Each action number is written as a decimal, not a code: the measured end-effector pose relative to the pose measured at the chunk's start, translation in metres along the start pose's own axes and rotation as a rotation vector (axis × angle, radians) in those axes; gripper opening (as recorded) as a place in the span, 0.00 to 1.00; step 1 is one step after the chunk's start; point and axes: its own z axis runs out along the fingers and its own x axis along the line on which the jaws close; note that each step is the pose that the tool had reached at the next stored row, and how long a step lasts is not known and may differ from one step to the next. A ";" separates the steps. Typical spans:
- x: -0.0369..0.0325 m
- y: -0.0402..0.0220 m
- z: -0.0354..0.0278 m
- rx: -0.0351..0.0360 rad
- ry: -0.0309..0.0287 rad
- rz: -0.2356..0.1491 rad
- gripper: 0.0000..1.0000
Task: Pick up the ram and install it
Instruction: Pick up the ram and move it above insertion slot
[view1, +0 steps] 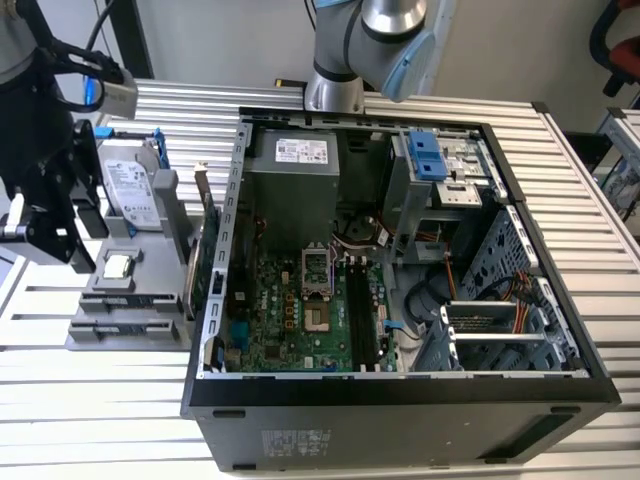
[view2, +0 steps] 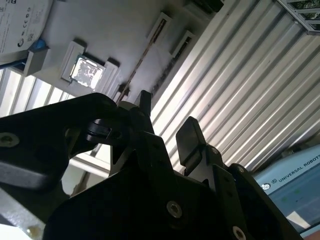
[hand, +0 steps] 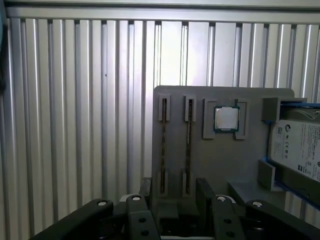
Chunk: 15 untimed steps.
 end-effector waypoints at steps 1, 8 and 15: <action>0.0000 0.0000 0.0006 -0.0001 0.0001 0.000 1.00; -0.0001 0.0002 0.0054 0.0001 -0.0001 -0.003 1.00; -0.0002 0.0005 0.0149 0.0002 -0.0014 -0.007 1.00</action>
